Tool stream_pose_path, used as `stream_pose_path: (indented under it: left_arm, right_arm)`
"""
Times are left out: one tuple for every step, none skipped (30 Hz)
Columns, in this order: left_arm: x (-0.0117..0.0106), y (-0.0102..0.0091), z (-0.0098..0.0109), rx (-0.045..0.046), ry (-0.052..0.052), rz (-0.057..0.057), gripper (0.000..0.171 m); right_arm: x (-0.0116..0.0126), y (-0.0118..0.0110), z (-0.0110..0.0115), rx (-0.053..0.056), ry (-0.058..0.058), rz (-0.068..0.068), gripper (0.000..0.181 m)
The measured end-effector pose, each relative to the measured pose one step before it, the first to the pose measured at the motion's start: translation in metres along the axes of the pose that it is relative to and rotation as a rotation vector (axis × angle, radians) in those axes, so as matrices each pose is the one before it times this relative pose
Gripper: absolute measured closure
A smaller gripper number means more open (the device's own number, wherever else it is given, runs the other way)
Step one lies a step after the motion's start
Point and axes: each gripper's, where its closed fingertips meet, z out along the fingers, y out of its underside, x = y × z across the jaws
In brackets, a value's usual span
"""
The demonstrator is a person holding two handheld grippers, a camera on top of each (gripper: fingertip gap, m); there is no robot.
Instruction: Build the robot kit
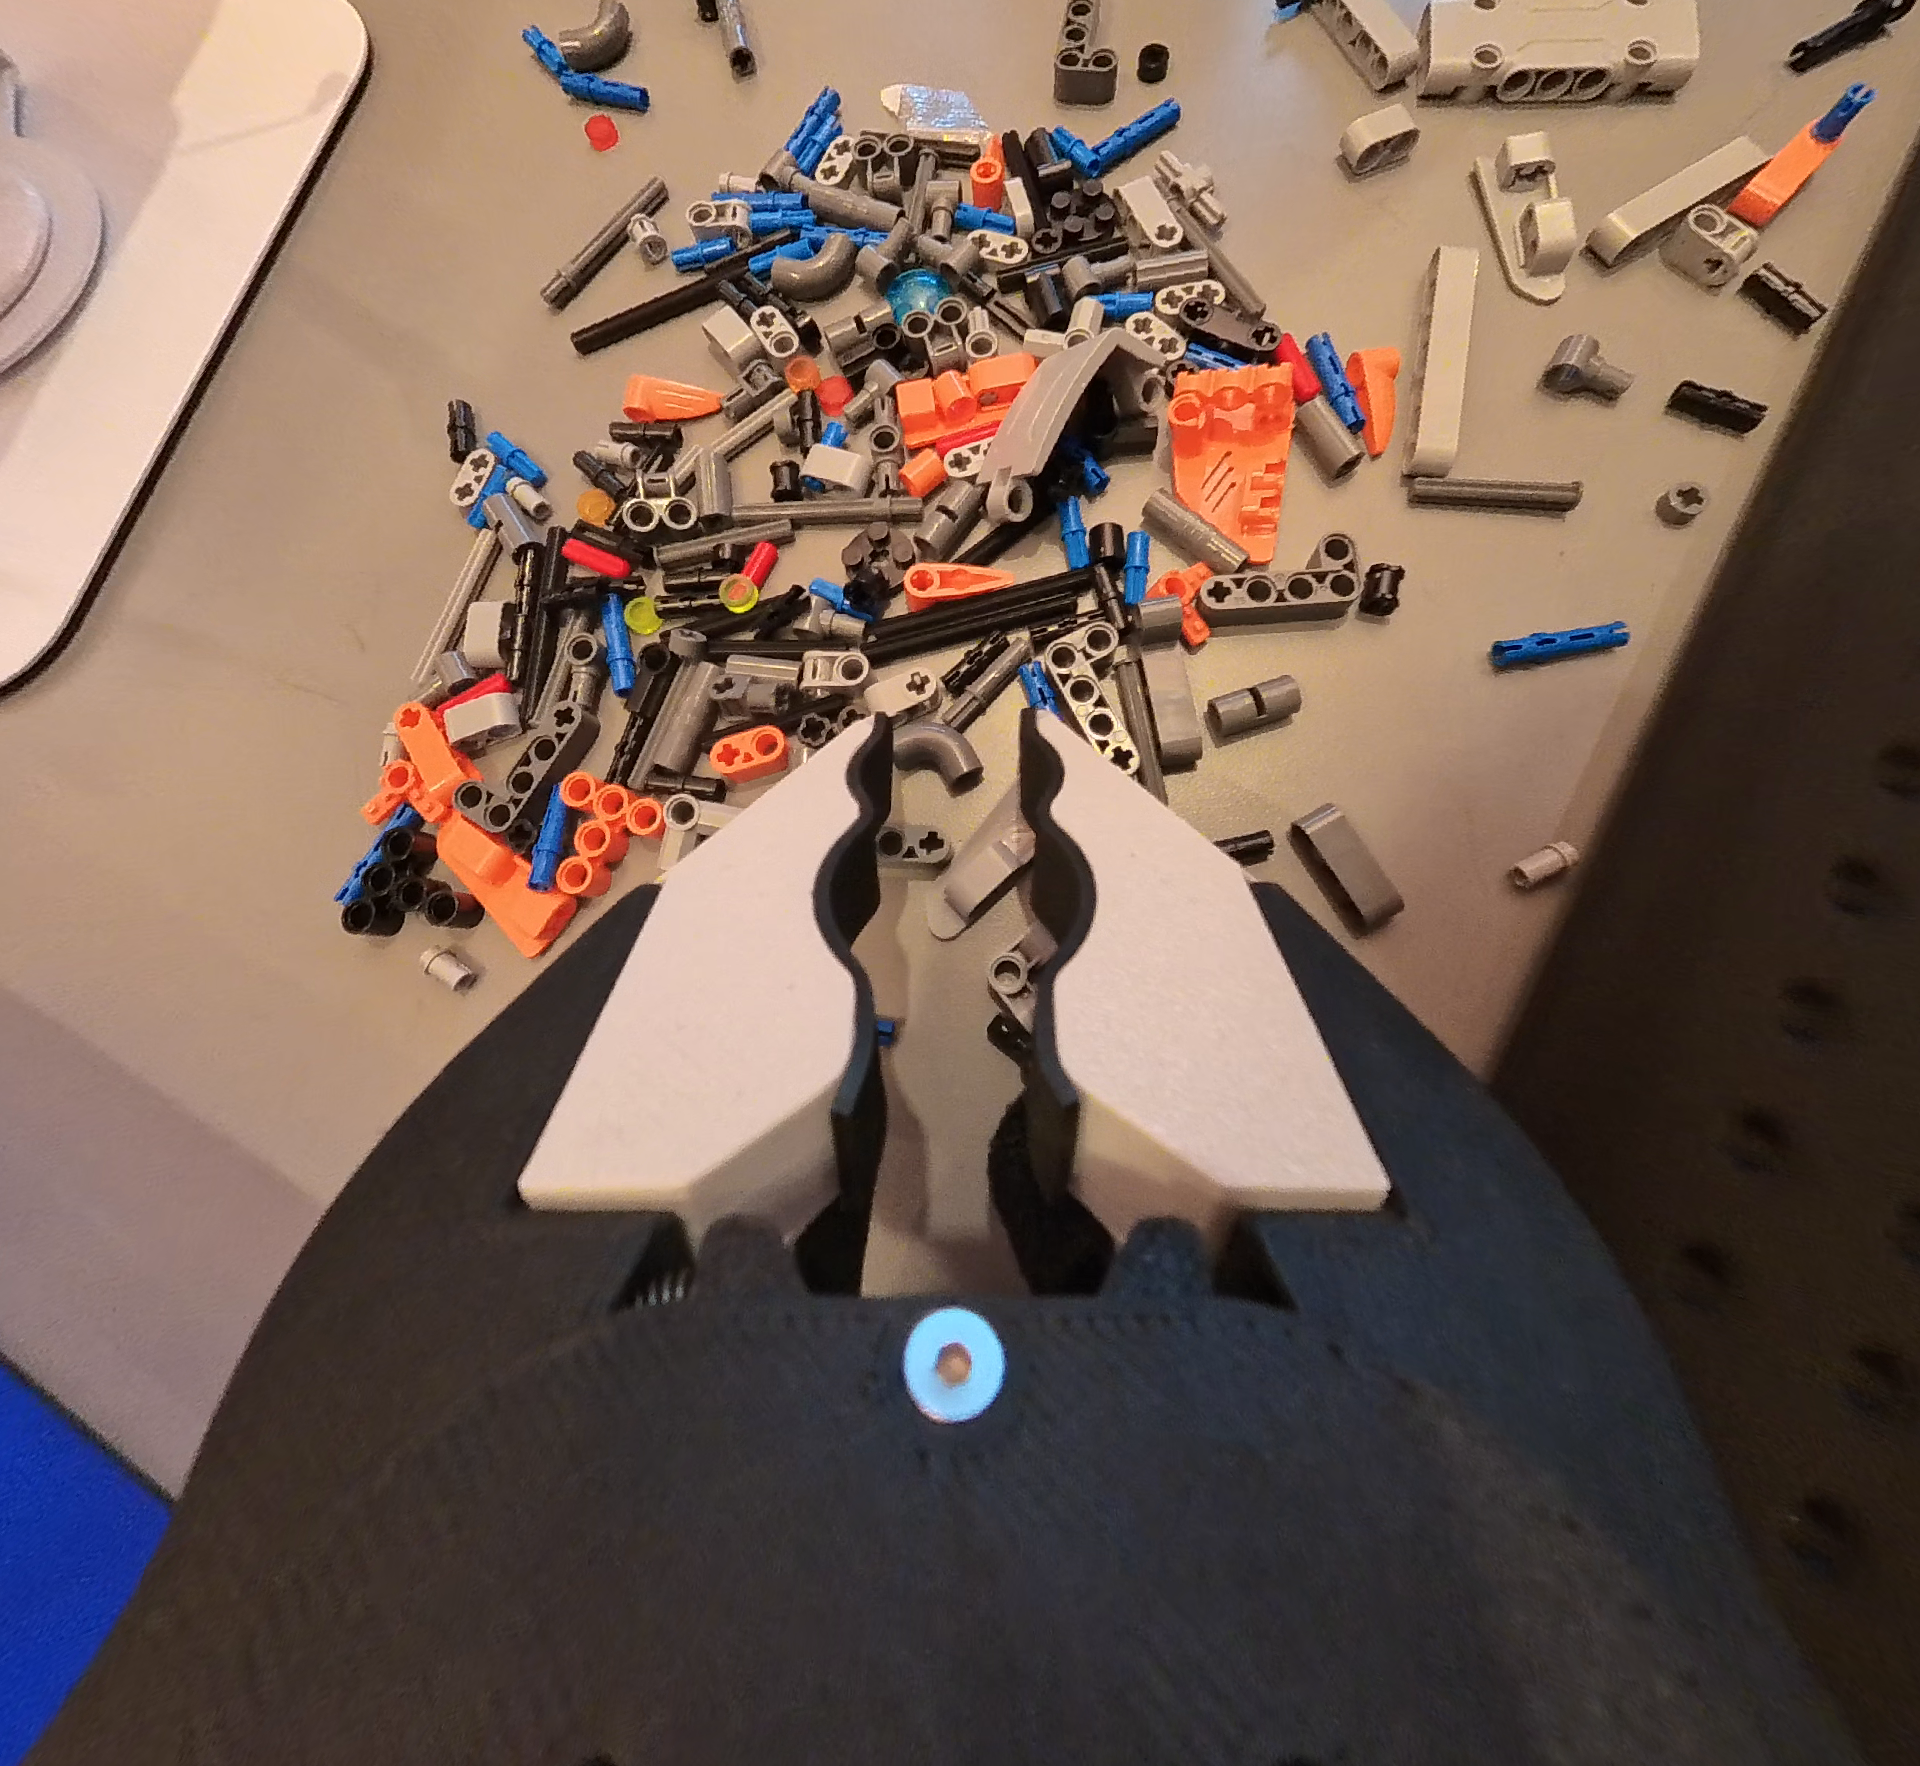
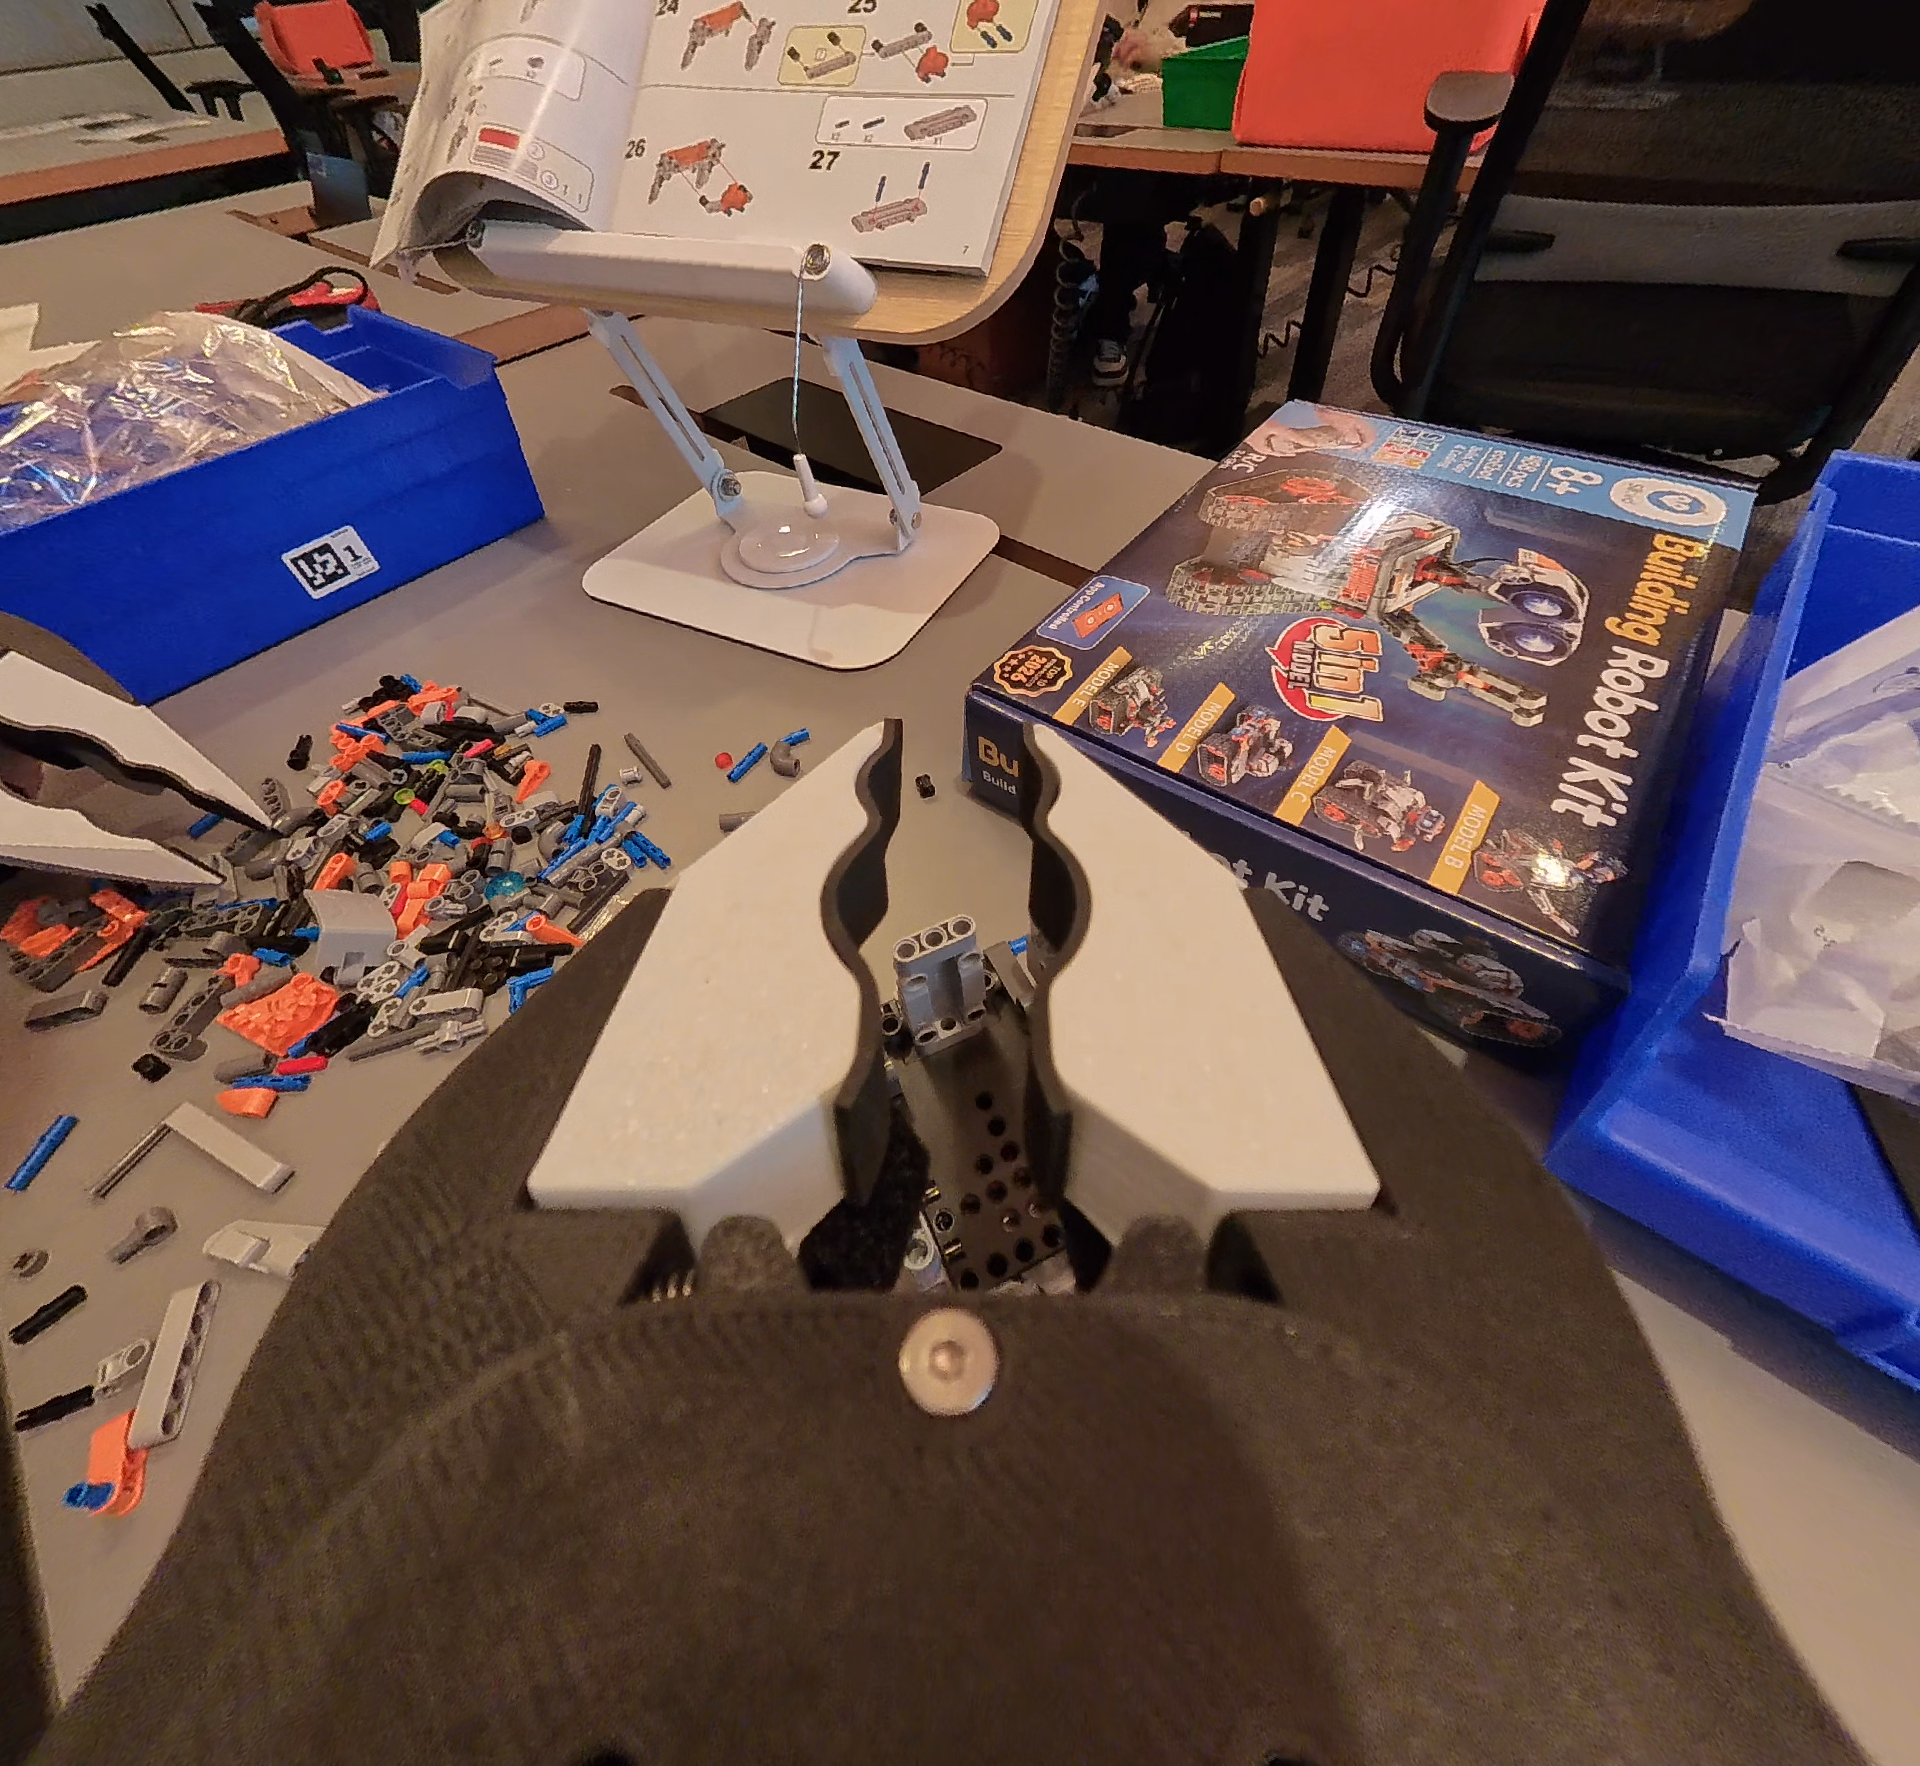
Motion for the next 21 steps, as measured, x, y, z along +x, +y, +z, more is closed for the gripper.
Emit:
stream_pose_path:
  left_arm:
    - [-0.00024,-0.00004,-0.00002,0.00107,-0.0009,-0.0002,0.150]
    - [-0.00035,-0.00003,-0.00015,0.00086,-0.0012,-0.0005,0.150]
    - [-0.00035,-0.00023,-0.00028,0.00116,-0.0021,-0.0007,0.150]
    - [-0.00034,-0.00034,-0.00025,0.00224,-0.0022,0.0001,0.150]
    - [-0.00013,-0.00056,-0.00038,0.00260,-0.0023,0.0007,0.150]
    - [-0.00015,-0.00046,-0.00029,0.00212,-0.0020,0.0006,0.150]
    - [-0.00014,-0.00028,-0.00028,0.00136,-0.0019,0.0008,0.150]
    - [-0.00013,-0.00030,-0.00025,0.00111,-0.0022,0.0010,0.150]
    - [-0.00016,-0.00039,-0.00020,0.00173,-0.0023,0.0012,0.150]
    - [-0.00012,-0.00040,-0.00022,0.00216,-0.0017,0.0009,0.150]
    - [-0.00008,-0.00050,-0.00024,0.00207,-0.0011,0.0003,0.150]
    - [0.00006,-0.00032,-0.00008,0.00102,-0.0011,0.0007,0.150]
    - [-0.00001,-0.00005,0.00007,-0.00042,-0.0007,0.0007,0.150]
    - [-0.00001,0.00007,0.00013,-0.00114,-0.0011,0.0011,0.150]
    - [-0.00010,-0.00013,0.00011,-0.00033,-0.0022,0.0020,0.150]
    - [0.00002,-0.00028,-0.00014,0.00103,-0.0015,0.0014,0.150]
    - [-0.00008,-0.00027,-0.00011,0.00118,-0.0008,0.0002,0.150]
    - [-0.00014,-0.00019,-0.00015,0.00063,-0.0013,0.0001,0.150]
    - [-0.00019,-0.00006,-0.00013,0.00058,-0.0012,0.0001,0.150]
    - [-0.00006,-0.00012,-0.00002,-0.00004,-0.0008,0.0001,0.150]
    - [-0.00006,0.00015,-0.00011,-0.00076,-0.0009,0.0002,0.150]
  right_arm:
    - [0.00008,0.00006,-0.00010,0.0005,0.0000,0.0006,0.161]
    - [0.00007,-0.00001,-0.00003,0.0000,-0.0002,0.0006,0.161]
    - [0.00013,-0.00006,0.00000,0.0004,0.0001,0.0003,0.161]
    - [0.00027,0.00006,-0.00006,0.0003,0.0007,0.0005,0.161]
    - [0.00034,0.00006,-0.00009,0.0003,0.0005,0.0010,0.161]
    - [0.00032,0.00015,-0.00007,0.0004,0.0004,0.0012,0.161]
    - [0.00037,0.00006,-0.00017,0.0004,0.0003,0.0011,0.161]
    - [0.00029,-0.00007,-0.00022,0.0008,0.0005,0.0011,0.162]
    - [0.00015,-0.00015,-0.00022,0.0015,-0.0001,0.0009,0.162]
    - [0.00017,-0.00033,-0.00035,0.0015,-0.0003,0.0008,0.162]
    - [0.00003,-0.00012,-0.00016,0.0012,-0.0006,0.0008,0.162]
    - [-0.00002,-0.00012,-0.00004,0.0010,-0.0010,0.0011,0.162]
    - [-0.00029,0.00002,0.00010,0.0004,-0.0020,0.0013,0.162]
    - [-0.00038,0.00016,0.00025,-0.0001,-0.0023,0.0007,0.162]
    - [-0.00032,0.00026,0.00039,-0.0012,-0.0020,0.0001,0.162]
    - [-0.00040,0.00046,0.00040,-0.0019,-0.0018,-0.0002,0.162]
    - [-0.00049,0.00031,0.00048,-0.0016,-0.0020,-0.0003,0.163]
    - [-0.00038,0.00016,0.00033,-0.0010,-0.0019,-0.0003,0.162]
    - [-0.00042,0.00001,0.00018,-0.0003,-0.0015,-0.0004,0.163]
    - [-0.00027,0.00004,0.00001,-0.0003,-0.0011,-0.0003,0.163]
    - [-0.00015,-0.00001,-0.00004,0.0002,-0.0005,-0.0002,0.163]
